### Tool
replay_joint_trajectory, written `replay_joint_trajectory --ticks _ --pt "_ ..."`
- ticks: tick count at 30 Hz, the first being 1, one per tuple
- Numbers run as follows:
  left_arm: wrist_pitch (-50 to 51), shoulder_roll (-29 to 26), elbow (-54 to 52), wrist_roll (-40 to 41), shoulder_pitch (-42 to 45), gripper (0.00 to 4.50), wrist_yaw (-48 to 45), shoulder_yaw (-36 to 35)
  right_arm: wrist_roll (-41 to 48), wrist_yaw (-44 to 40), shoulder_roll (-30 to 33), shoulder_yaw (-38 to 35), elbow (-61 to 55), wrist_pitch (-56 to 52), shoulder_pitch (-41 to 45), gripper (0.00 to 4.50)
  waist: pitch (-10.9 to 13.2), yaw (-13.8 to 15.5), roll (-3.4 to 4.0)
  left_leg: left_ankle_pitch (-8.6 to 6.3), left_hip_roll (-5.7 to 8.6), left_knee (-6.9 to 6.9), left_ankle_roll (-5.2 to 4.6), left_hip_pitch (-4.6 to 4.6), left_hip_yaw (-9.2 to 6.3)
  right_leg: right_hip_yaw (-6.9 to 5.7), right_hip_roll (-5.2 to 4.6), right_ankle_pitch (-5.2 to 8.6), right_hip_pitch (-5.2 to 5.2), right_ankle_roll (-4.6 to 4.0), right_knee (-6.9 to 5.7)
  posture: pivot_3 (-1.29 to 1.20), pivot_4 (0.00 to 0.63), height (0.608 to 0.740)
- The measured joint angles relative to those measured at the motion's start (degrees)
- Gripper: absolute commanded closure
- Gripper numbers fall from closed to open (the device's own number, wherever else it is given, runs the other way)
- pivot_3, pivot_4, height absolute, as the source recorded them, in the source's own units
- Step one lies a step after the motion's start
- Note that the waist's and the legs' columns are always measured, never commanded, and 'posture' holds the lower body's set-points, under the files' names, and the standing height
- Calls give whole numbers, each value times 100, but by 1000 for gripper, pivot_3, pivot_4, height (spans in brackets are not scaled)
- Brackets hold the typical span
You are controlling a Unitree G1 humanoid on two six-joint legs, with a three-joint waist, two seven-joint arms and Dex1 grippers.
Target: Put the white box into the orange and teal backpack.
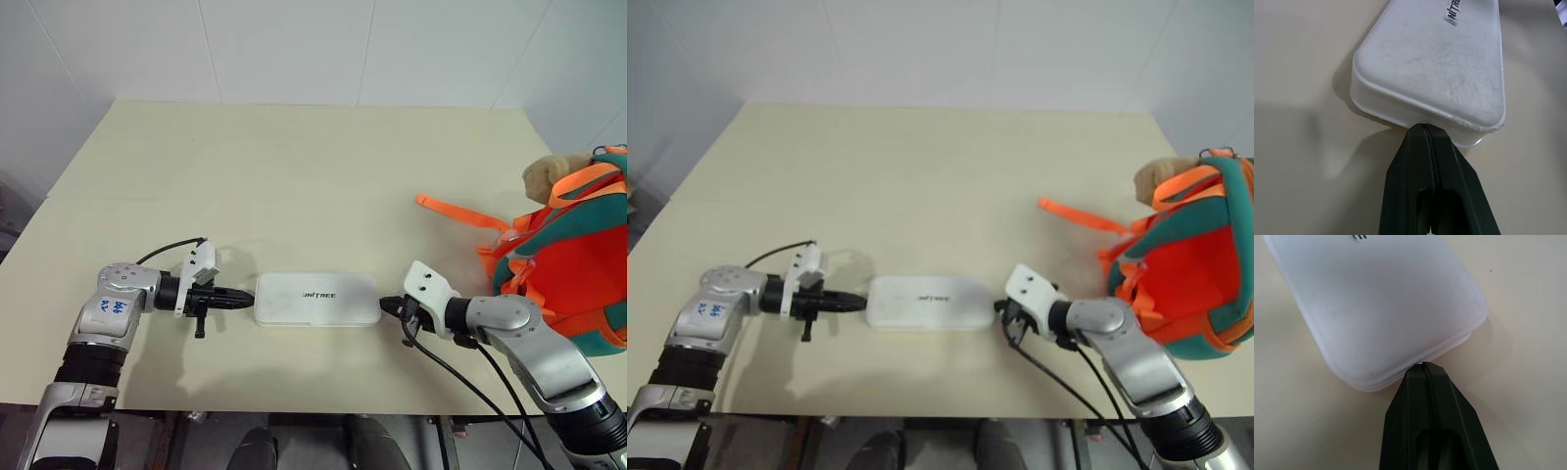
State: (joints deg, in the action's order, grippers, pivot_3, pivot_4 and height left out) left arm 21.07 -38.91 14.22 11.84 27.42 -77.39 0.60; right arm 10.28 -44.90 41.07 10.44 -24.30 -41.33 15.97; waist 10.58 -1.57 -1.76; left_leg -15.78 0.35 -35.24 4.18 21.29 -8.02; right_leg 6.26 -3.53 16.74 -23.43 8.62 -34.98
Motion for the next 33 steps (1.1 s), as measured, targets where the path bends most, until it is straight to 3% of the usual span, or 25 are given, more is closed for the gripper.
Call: replay_joint_trajectory --ticks 15,20,28,30,33 --pt "-178 -37 236 15 47 4500 152 -5 133 -143 380 -383 -99 36 -197 4380 0 7 0 0 0 0 0 1 0 0 -1 0 0 0 3 0 150 740" --pt "173 -281 230 -12 72 3359 405 12 186 -172 527 -652 -57 111 -254 2818 0 -4 0 0 0 0 -1 0 1 0 0 0 0 0 2 0 150 740" --pt "797 -415 209 330 131 846 695 -302 186 -118 602 -884 48 121 -233 73 0 0 0 0 0 0 -1 1 1 0 -1 0 0 0 2 0 150 740" --pt "939 -426 141 415 119 151 769 -397 186 -70 541 -870 74 129 -151 0 0 -2 0 0 0 0 -1 0 1 0 -1 0 0 0 2 0 150 740" --pt "1100 -455 -129 562 31 26 872 -505 181 -10 390 -790 113 146 -113 0 0 -3 0 0 -1 1 -1 0 1 0 -1 0 0 0 1 0 150 740"
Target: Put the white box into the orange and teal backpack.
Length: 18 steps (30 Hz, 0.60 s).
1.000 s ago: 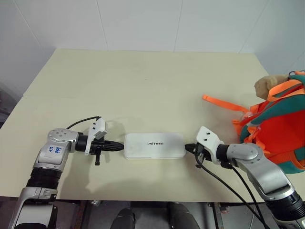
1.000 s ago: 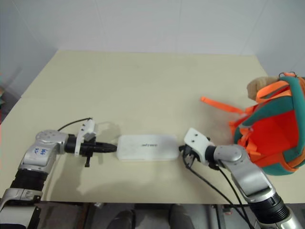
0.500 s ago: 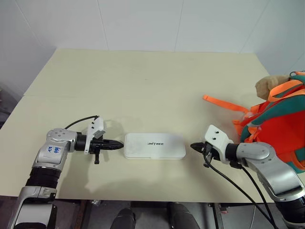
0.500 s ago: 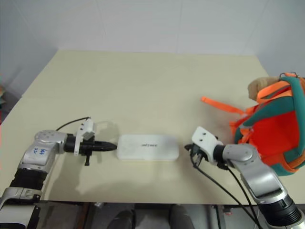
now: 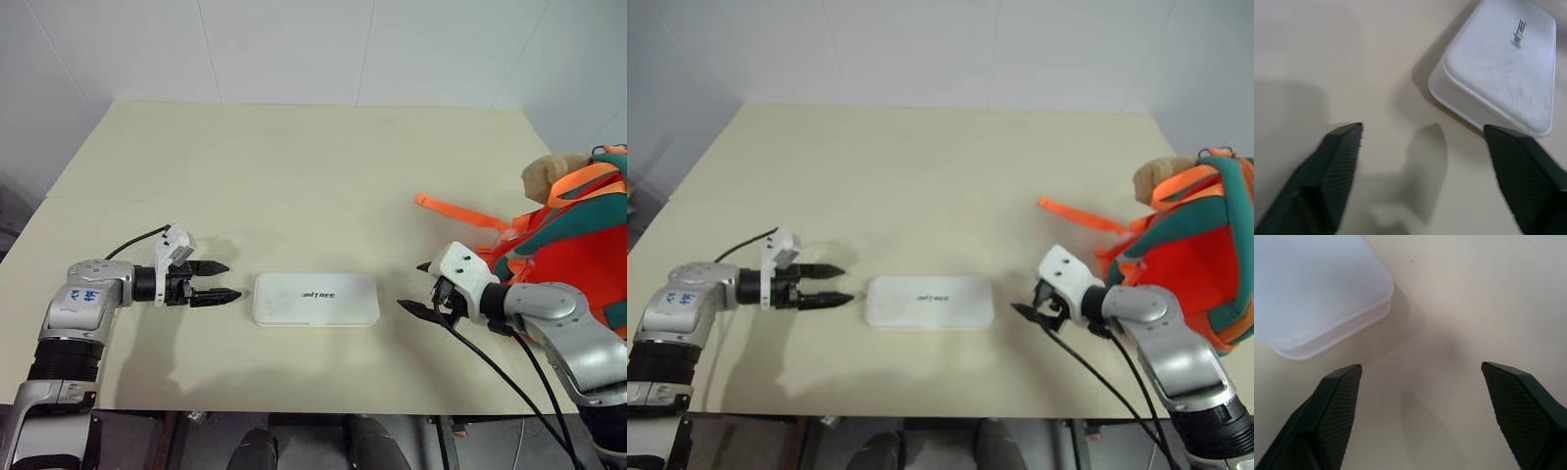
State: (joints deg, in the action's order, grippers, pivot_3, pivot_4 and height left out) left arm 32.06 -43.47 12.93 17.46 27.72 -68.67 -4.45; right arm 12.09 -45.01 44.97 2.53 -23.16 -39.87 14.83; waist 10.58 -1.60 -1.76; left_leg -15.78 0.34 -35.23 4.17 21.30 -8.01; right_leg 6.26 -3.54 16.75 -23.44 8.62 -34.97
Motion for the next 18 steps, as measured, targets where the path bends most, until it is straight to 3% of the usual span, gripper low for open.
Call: replay_joint_trajectory --ticks 10,18 --pt "551 125 -594 678 -467 26 486 -458 -270 261 -472 431 504 424 314 0 0 14 0 0 1 -1 1 -1 1 0 -2 0 0 0 -1 0 150 740" --pt "2041 124 -687 1202 -592 26 881 -473 -571 319 -515 623 984 846 411 0 0 -3 1 0 0 2 1 0 1 1 -1 0 -3 0 -2 0 150 740"
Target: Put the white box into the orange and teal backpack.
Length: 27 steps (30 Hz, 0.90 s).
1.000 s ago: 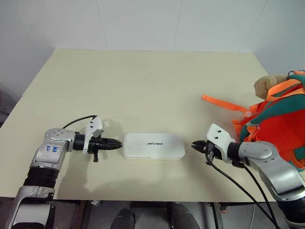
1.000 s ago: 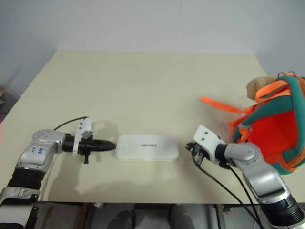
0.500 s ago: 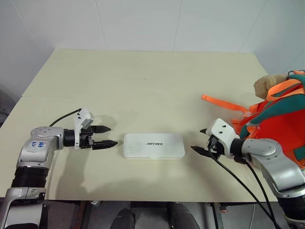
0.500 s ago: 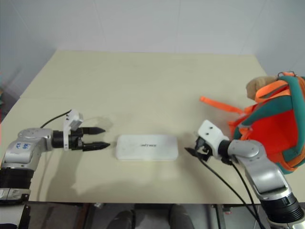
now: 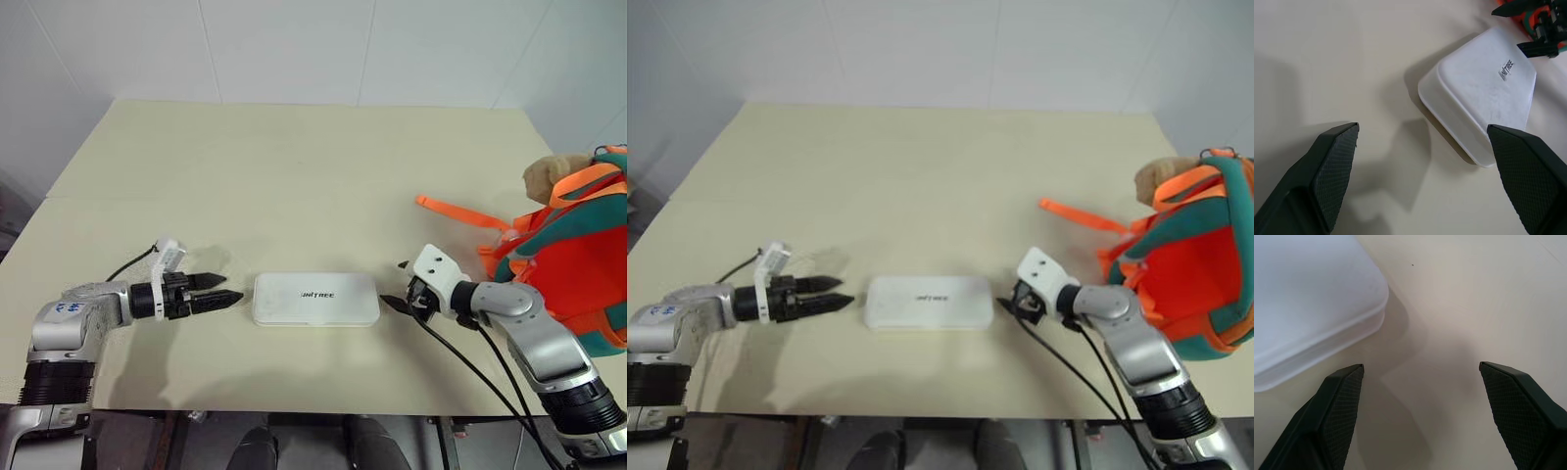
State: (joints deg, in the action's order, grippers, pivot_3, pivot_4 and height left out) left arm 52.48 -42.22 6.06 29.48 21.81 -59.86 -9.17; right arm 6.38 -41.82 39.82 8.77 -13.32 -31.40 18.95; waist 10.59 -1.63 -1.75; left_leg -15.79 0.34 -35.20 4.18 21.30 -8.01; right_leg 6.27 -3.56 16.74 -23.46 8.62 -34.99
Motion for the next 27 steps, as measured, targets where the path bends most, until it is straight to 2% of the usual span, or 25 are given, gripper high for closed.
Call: replay_joint_trajectory --ticks 7,16,27 --pt "642 204 -183 519 16 26 146 -53 0 -13 -91 26 -6 5 46 0 0 2 0 0 0 -1 1 -2 0 0 0 0 1 0 1 0 150 740" --pt "1157 501 -60 737 265 26 221 157 -1 -31 -119 31 -9 5 69 0 0 5 0 0 1 -1 3 -2 0 0 -1 0 1 0 4 0 150 740" --pt "1318 834 293 790 578 26 222 284 -81 -35 -217 89 -8 3 111 0 -1 16 0 1 4 -2 5 -3 0 0 -2 0 2 0 3 0 150 740"
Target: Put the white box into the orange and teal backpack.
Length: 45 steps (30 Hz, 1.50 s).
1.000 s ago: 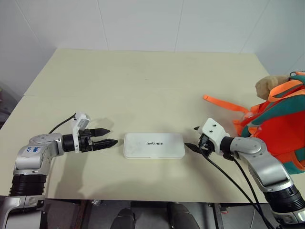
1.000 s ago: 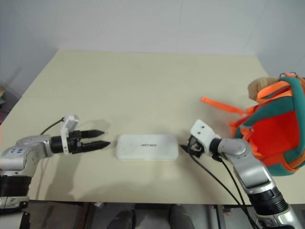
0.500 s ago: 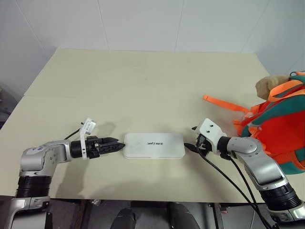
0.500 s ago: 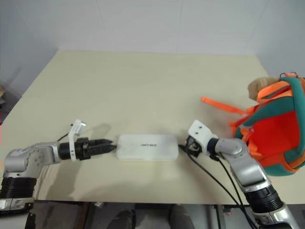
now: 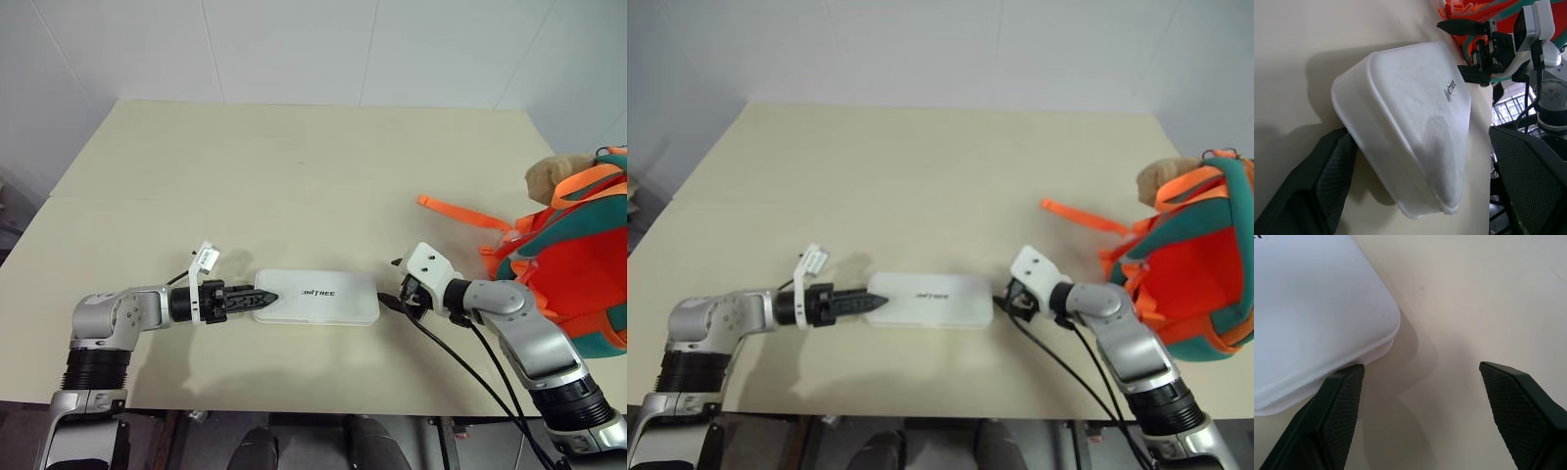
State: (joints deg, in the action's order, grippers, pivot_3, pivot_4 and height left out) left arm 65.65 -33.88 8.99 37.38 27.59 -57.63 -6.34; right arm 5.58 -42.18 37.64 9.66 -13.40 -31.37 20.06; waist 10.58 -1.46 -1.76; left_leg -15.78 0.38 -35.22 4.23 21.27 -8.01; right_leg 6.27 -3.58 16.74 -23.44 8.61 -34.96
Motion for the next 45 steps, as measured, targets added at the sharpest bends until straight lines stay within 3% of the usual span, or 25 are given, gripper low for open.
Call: replay_joint_trajectory --ticks 16,19,25,28,37,45 --pt "-17 298 687 64 379 26 18 -36 -19 -5 -18 3 0 2 1 0 0 -7 0 1 1 -2 2 -2 0 0 0 0 0 0 -3 0 150 740" --pt "-16 285 878 44 514 641 -6 31 -23 -5 -18 3 -1 2 0 0 0 -2 0 2 2 -2 3 -2 0 0 0 0 1 0 -3 0 150 740" --pt "-16 230 1191 27 642 2482 -151 198 -29 -6 -10 -43 -10 3 0 0 0 -9 0 1 1 1 3 1 0 0 0 0 -1 0 1 0 150 740" --pt "-21 229 1198 66 807 3023 -378 234 -65 -5 3 -75 -8 -3 -21 0 -1 -7 -1 1 2 0 4 0 0 0 0 0 1 0 2 0 150 740" --pt "-40 229 1198 79 838 3129 -504 264 -91 -6 5 -101 -66 -3 -97 0 -1 -6 -2 2 1 -3 5 -4 0 0 -1 0 5 0 1 0 150 740" --pt "514 390 1219 325 829 3157 -51 -249 74 45 -19 -428 -470 -32 -277 0 -1 -8 -2 2 1 -2 5 -3 -1 0 0 0 3 1 -1 0 150 740"
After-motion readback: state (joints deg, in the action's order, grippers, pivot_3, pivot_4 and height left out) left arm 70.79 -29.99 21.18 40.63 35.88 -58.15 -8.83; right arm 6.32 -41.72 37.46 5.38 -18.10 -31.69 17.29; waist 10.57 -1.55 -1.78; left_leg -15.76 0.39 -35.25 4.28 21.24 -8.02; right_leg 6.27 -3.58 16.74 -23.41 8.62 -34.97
